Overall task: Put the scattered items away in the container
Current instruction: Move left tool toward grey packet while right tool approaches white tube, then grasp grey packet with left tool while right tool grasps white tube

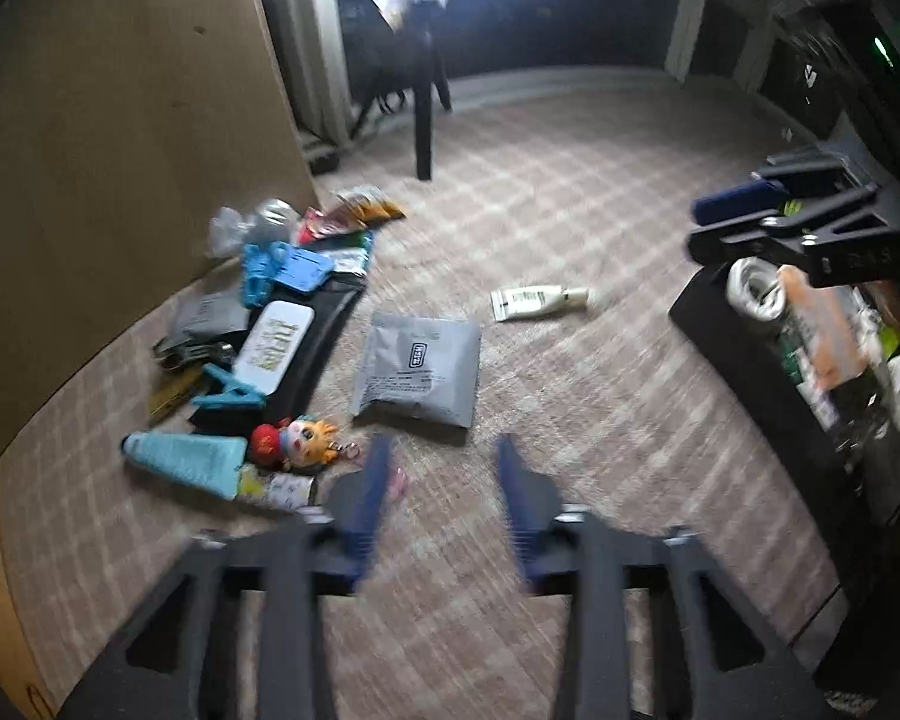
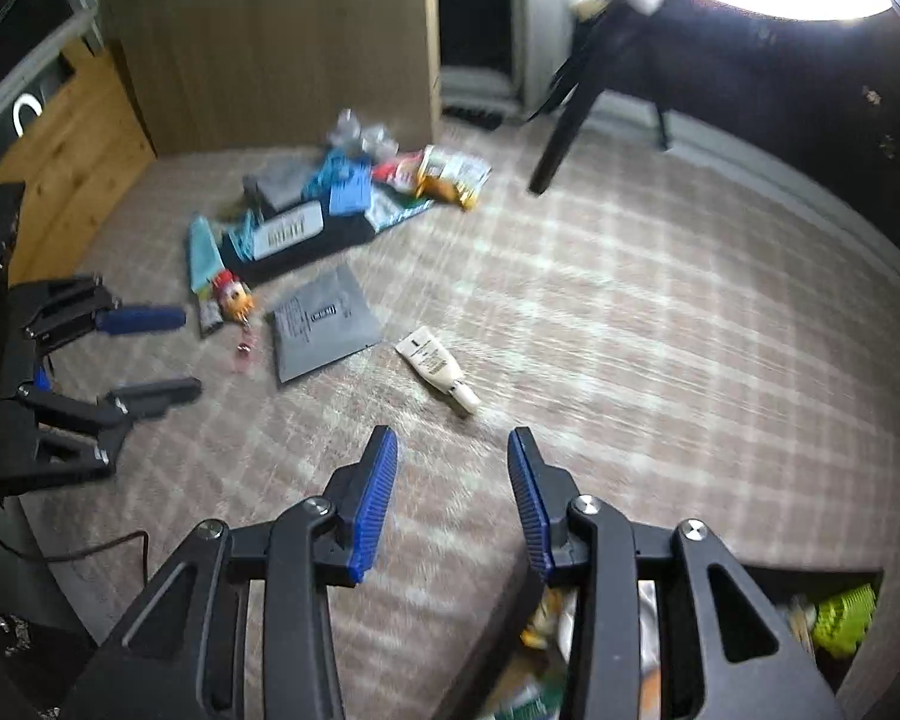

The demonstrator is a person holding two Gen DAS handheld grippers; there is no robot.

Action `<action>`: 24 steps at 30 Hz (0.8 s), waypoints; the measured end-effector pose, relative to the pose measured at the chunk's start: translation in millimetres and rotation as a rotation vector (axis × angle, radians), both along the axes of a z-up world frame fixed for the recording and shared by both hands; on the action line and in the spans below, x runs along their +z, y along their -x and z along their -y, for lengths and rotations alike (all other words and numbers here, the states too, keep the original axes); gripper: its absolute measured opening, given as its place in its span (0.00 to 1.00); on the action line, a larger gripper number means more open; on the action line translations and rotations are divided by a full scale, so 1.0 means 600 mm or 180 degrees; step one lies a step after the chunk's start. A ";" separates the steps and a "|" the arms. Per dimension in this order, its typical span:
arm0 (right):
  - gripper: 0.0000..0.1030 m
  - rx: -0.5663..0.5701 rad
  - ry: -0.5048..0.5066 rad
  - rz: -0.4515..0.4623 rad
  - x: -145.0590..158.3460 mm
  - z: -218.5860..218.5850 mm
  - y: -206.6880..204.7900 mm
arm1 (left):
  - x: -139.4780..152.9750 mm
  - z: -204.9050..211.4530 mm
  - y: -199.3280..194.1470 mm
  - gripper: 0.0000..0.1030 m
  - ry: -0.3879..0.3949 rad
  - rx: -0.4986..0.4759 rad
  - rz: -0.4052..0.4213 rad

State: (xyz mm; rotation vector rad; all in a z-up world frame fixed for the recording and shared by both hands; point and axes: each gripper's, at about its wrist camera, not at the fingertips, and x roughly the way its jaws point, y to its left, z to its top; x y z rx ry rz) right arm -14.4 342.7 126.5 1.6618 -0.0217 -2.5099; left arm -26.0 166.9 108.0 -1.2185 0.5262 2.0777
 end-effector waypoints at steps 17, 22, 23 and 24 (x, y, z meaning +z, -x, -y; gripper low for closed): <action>0.54 0.0350 -0.0218 0.0563 -0.120 0.033 0.111 | -0.112 -0.060 0.102 0.70 0.0245 -0.0102 0.0253; 0.54 0.0419 -0.0306 0.0556 -0.133 0.047 0.106 | -0.114 -0.049 0.102 0.70 0.0156 -0.0112 0.0218; 0.53 0.0415 -0.0317 0.0562 -0.133 0.047 0.106 | -0.114 -0.048 0.101 0.69 0.0147 -0.0113 0.0210; 0.48 0.0404 -0.0315 0.0567 -0.133 0.047 0.106 | -0.114 -0.047 0.100 0.69 0.0141 -0.0113 0.0205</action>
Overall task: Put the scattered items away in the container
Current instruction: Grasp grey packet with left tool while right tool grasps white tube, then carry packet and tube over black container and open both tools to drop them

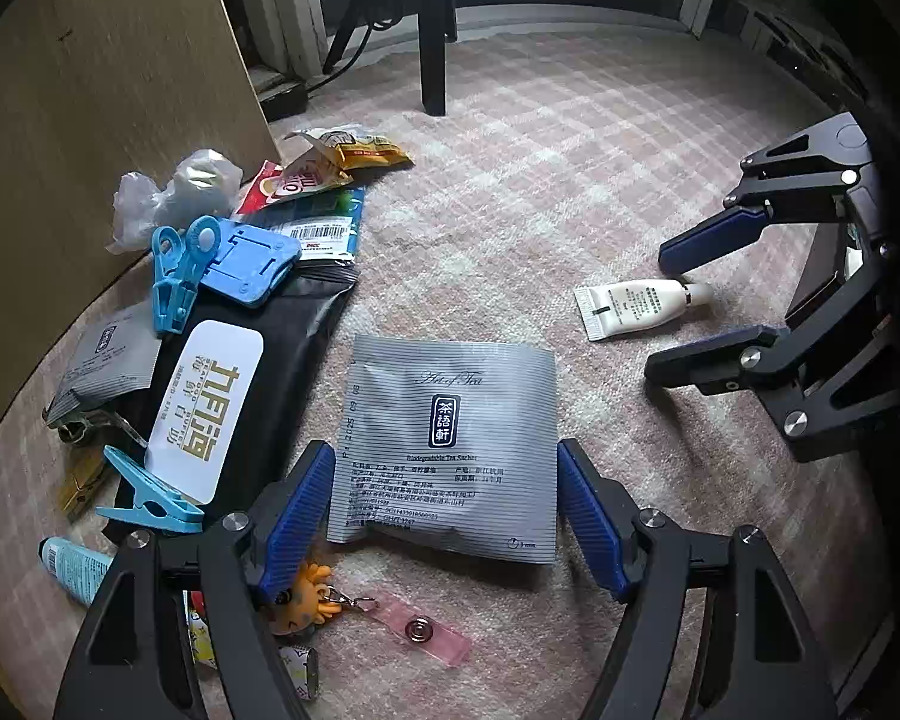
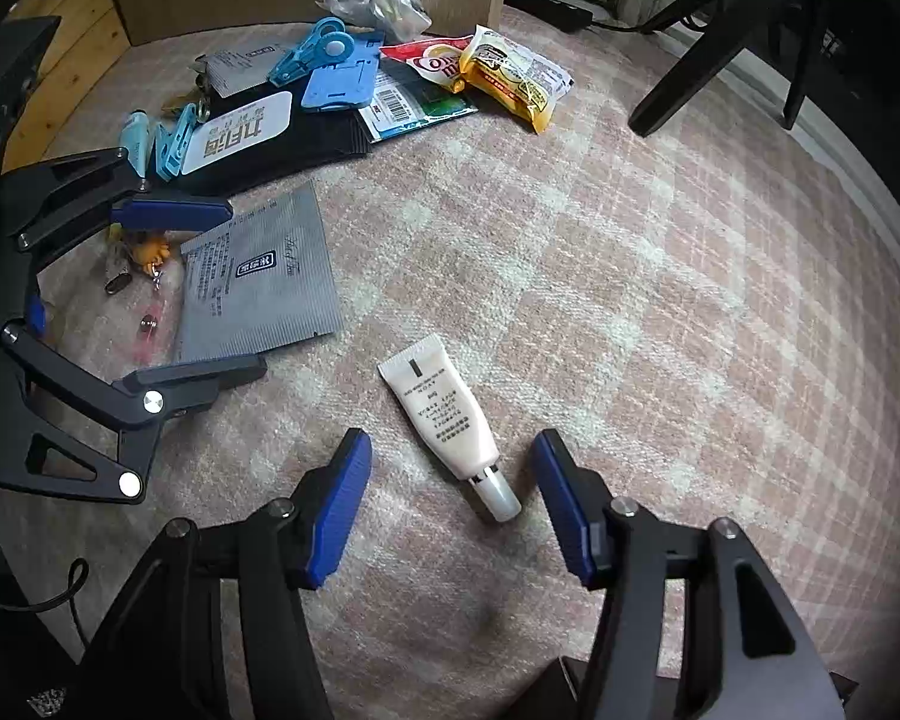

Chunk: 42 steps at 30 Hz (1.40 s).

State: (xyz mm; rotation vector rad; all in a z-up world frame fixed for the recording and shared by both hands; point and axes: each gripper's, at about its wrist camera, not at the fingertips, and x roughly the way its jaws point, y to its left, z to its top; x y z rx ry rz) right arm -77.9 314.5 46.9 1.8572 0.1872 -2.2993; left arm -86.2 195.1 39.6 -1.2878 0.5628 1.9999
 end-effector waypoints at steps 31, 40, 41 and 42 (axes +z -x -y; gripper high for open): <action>0.17 -0.0886 0.0875 -0.0495 0.137 -0.089 -0.070 | 0.114 0.067 0.005 0.06 -0.0529 0.0352 -0.0250; 0.17 -0.1443 0.0851 -0.1115 0.252 -0.155 -0.218 | 0.227 -0.014 -0.090 0.06 -0.0967 -0.0229 -0.0383; 0.17 -0.1538 0.0840 -0.1164 0.262 -0.169 -0.241 | 0.238 -0.031 -0.107 0.06 -0.1016 -0.0348 -0.0381; 0.17 -0.1667 0.0815 -0.1215 0.274 -0.188 -0.273 | 0.247 -0.047 -0.121 0.06 -0.1060 -0.0450 -0.0372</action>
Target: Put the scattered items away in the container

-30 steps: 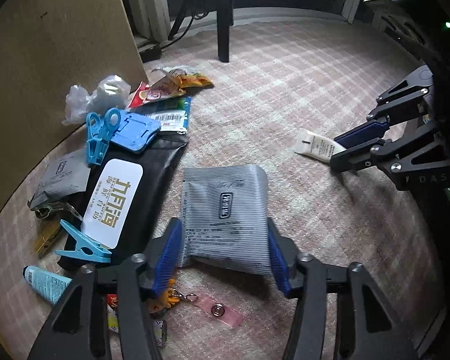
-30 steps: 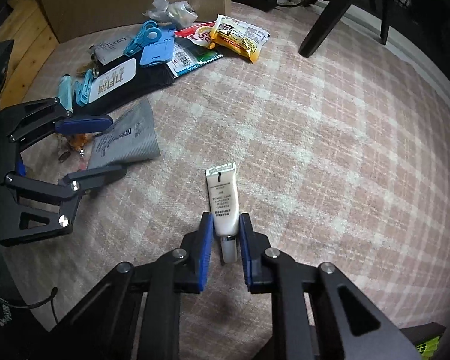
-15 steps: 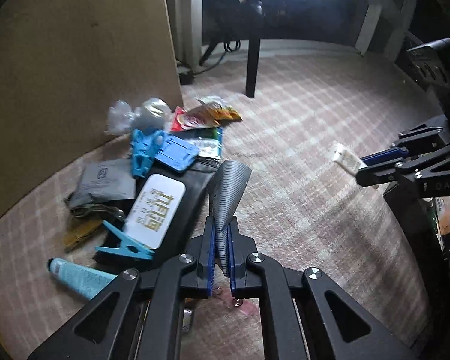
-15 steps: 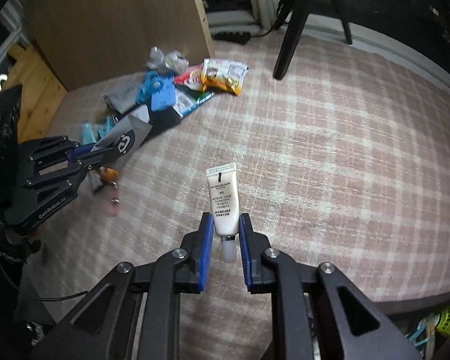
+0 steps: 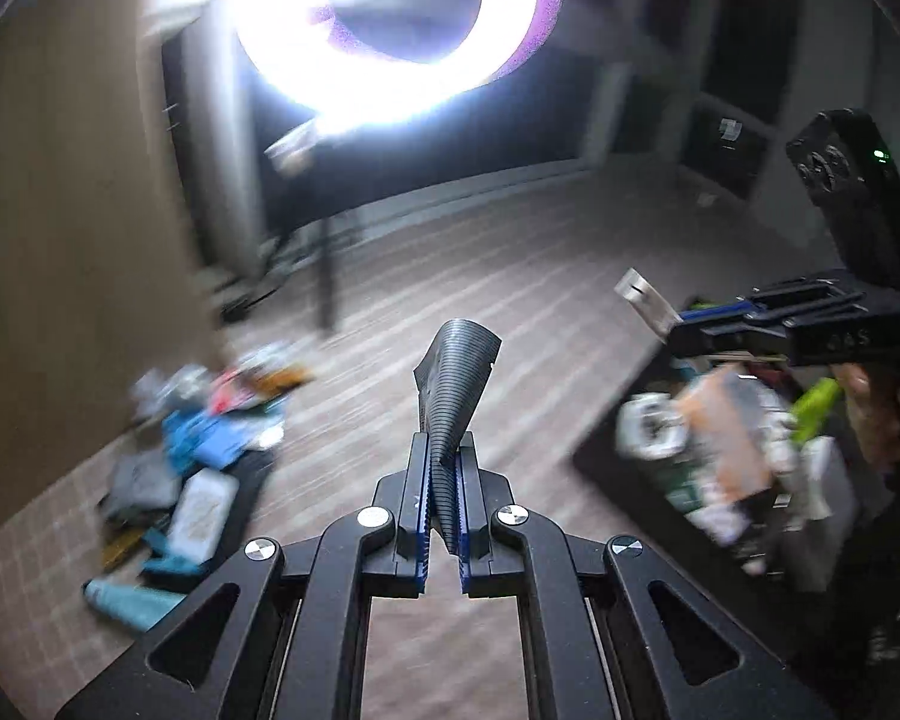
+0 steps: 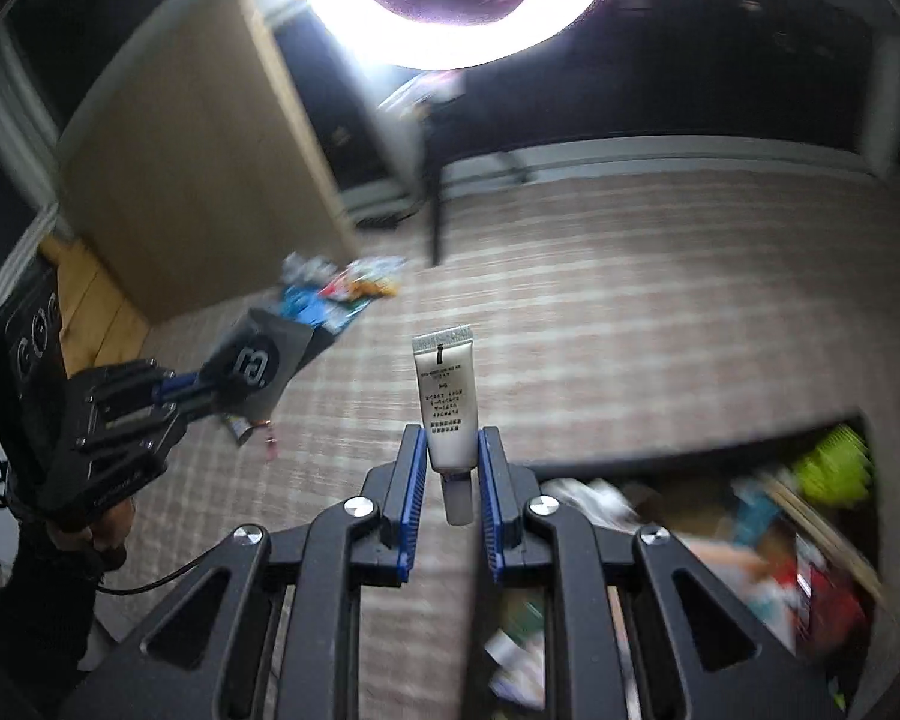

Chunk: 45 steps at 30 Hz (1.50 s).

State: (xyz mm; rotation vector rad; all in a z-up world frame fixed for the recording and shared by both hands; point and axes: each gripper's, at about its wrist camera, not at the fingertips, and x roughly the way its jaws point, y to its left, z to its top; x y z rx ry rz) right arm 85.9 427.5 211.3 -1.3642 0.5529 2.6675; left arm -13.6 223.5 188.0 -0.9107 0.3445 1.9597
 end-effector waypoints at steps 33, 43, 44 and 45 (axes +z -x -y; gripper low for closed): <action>0.41 -0.1764 -0.0093 -0.0099 -0.017 -0.165 -0.334 | 0.015 -0.347 -0.256 0.31 0.0000 -0.1523 0.0078; 0.38 -0.2655 -0.0261 0.0064 -0.044 -0.160 -0.477 | -0.010 -0.232 -0.178 0.29 0.0186 -0.1035 -0.0065; 0.35 -0.2710 -0.0289 0.0096 -0.053 -0.156 -0.495 | -0.013 -0.219 -0.173 0.29 0.0192 -0.0989 -0.0088; 0.31 -0.2776 -0.0323 0.0131 -0.066 -0.149 -0.517 | -0.016 -0.209 -0.170 0.29 0.0196 -0.0954 -0.0109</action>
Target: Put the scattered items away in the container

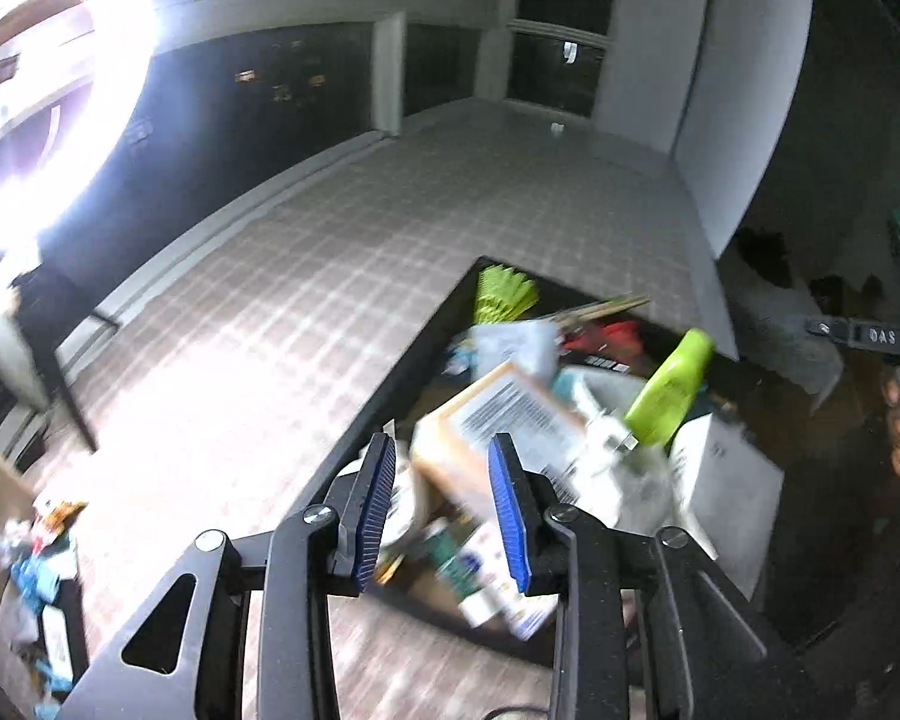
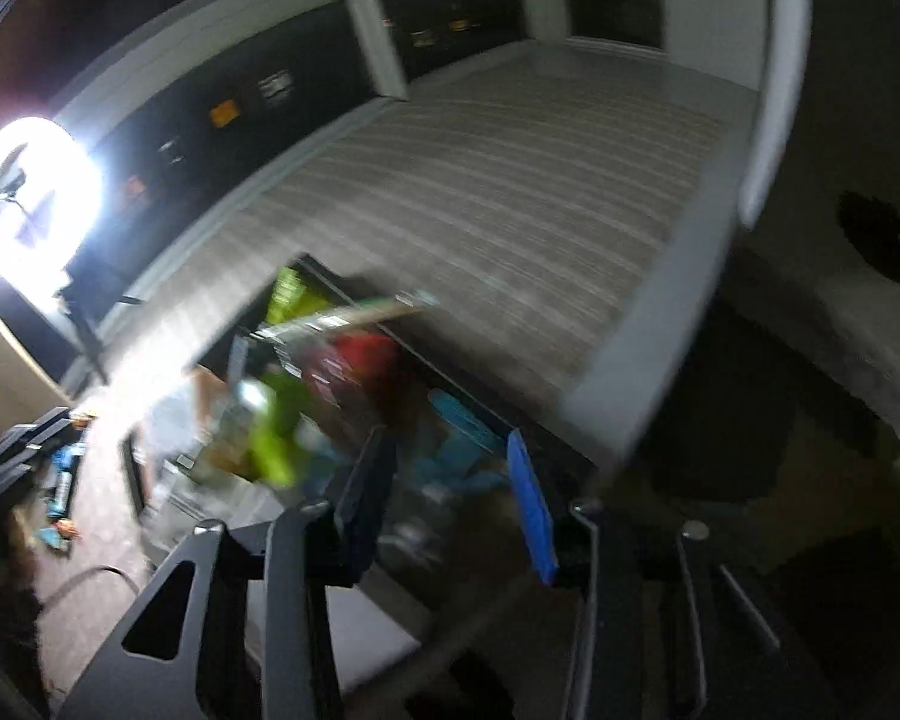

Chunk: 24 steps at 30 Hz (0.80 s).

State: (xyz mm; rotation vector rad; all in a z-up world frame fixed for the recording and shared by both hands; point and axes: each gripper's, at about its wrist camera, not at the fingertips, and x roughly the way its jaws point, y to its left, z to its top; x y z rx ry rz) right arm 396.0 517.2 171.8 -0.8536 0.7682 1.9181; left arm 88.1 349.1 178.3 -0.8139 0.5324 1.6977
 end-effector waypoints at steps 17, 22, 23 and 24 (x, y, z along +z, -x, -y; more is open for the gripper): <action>0.09 -0.0100 0.0400 0.0074 -0.171 0.038 -0.085 | -0.092 0.029 -0.063 0.16 0.0365 -0.0320 0.0097; 0.08 -0.0053 0.0330 0.0171 -0.175 0.032 -0.073 | -0.109 0.028 -0.071 0.16 0.0451 -0.0348 0.0078; 0.08 -0.0051 0.0333 0.0167 -0.176 0.031 -0.076 | -0.111 0.027 -0.071 0.16 0.0462 -0.0351 0.0073; 0.07 -0.0042 0.0341 0.0146 -0.176 0.031 -0.078 | -0.113 0.028 -0.070 0.16 0.0468 -0.0352 0.0068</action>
